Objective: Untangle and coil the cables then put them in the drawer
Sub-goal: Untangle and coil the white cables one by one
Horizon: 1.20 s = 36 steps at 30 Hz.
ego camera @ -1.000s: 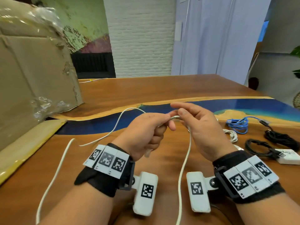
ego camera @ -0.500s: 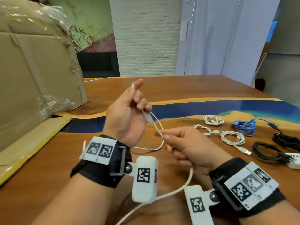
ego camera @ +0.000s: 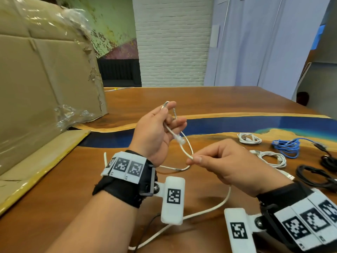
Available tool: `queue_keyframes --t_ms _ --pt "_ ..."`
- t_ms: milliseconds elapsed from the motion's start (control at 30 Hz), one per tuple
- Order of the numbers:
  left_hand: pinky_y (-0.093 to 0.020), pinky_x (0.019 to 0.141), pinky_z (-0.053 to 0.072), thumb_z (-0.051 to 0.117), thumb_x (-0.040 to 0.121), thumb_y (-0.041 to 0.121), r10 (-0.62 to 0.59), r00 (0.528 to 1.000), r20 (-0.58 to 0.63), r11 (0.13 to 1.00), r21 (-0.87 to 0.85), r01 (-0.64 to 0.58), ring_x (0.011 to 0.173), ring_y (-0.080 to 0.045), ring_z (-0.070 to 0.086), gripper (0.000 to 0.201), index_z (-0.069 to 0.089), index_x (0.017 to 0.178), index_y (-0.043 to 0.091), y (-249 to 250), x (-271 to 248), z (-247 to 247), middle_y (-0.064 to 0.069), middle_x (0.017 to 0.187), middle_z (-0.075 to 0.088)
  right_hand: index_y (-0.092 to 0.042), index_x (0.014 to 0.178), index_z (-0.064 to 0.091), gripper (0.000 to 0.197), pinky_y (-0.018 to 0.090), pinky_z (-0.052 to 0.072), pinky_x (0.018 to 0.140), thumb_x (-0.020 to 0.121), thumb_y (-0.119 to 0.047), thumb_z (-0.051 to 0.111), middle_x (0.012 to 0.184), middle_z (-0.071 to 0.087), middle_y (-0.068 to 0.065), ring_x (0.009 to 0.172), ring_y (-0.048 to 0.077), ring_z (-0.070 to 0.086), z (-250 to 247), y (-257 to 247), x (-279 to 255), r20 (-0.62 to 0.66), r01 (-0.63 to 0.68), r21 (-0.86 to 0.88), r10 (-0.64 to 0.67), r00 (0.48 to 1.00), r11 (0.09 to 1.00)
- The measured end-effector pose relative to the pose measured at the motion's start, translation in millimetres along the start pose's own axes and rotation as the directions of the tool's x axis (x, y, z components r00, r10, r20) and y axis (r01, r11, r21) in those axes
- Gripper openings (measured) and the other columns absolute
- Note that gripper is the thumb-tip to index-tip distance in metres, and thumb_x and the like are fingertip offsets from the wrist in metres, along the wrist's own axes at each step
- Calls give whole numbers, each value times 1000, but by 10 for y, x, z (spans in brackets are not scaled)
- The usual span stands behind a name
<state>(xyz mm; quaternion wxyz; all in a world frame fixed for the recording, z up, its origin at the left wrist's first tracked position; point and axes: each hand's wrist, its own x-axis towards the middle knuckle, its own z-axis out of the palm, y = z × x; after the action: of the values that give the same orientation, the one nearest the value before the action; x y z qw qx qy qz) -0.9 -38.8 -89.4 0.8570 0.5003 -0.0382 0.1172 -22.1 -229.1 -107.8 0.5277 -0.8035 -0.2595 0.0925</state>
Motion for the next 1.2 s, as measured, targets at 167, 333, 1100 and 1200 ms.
queue_keyframes --t_ms 167,333,1100,1200 --pt "-42 93 59 46 108 22 -62 996 64 997 41 60 102 -29 75 30 63 130 11 -27 -32 20 -7 117 75 -9 101 81 19 7 36 44 98 -19 65 44 52 -17 42 -3 50 29 -8 7 -2 -15 29 15 1000 999" --pt "-41 108 48 48 106 17 -50 993 110 999 -11 51 117 -22 69 29 64 130 13 -80 -58 70 -4 128 71 -15 100 82 17 6 35 48 95 -23 68 47 53 -16 45 -3 47 17 6 8 16 -19 21 18 1000 1000" --pt "-30 88 56 43 108 11 82 976 202 947 289 -139 94 -16 74 27 69 109 5 -121 -28 6 -5 105 76 -16 87 79 25 21 17 41 86 -36 66 55 29 -4 46 11 18 -143 57 10 24 45 358 -58 998 932" --pt "-23 63 50 46 107 13 4 935 354 795 566 -218 59 -14 62 29 71 107 0 -108 -151 68 8 70 71 -15 83 79 25 24 12 41 79 -39 76 56 28 -1 47 11 15 -270 50 -21 3 106 424 -118 993 899"
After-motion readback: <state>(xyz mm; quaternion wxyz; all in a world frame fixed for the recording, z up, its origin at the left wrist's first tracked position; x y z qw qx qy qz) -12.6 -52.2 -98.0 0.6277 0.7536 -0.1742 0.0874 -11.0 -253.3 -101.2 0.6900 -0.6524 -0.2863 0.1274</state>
